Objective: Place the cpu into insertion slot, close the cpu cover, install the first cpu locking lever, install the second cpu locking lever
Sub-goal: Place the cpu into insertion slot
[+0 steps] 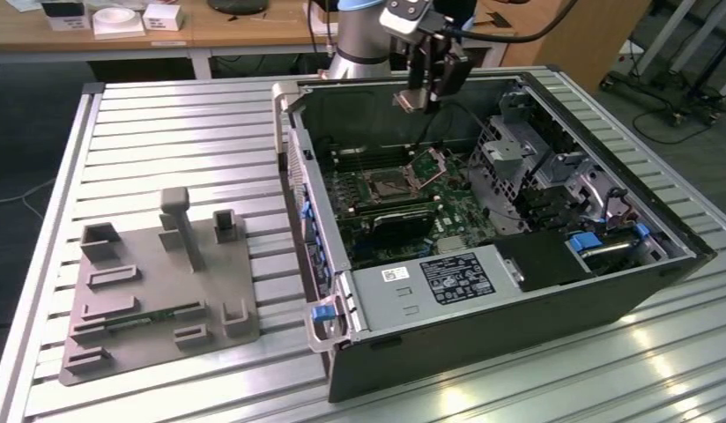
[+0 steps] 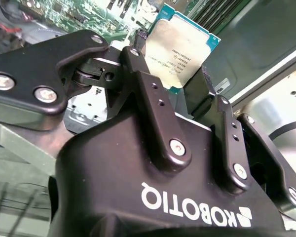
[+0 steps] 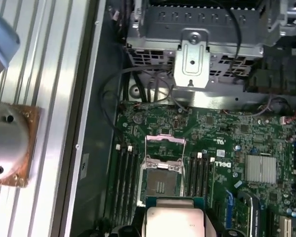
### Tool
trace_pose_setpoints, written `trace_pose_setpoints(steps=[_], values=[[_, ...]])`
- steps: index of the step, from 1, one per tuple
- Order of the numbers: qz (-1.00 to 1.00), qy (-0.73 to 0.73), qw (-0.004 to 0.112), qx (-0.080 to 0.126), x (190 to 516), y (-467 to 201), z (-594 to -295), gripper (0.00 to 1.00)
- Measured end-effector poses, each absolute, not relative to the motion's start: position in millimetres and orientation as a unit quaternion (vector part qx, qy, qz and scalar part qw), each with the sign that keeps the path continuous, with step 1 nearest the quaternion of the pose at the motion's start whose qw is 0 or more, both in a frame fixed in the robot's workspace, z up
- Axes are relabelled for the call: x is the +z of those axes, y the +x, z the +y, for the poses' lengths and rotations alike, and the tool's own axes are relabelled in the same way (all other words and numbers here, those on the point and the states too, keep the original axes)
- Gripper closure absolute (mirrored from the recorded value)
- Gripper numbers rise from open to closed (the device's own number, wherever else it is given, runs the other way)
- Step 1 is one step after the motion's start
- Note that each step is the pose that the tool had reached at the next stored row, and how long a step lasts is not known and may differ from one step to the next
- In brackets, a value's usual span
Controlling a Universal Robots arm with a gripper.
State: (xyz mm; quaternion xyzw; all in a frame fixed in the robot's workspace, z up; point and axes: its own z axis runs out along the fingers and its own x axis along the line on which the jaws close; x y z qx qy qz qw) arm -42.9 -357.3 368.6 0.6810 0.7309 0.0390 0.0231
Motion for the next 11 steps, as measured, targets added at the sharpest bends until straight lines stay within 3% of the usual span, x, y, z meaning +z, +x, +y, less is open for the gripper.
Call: trace_pose_setpoints(steps=[11], values=[[0.673,0.738,0.026,0.037,367.9,-43.0,-357.3,0.46]])
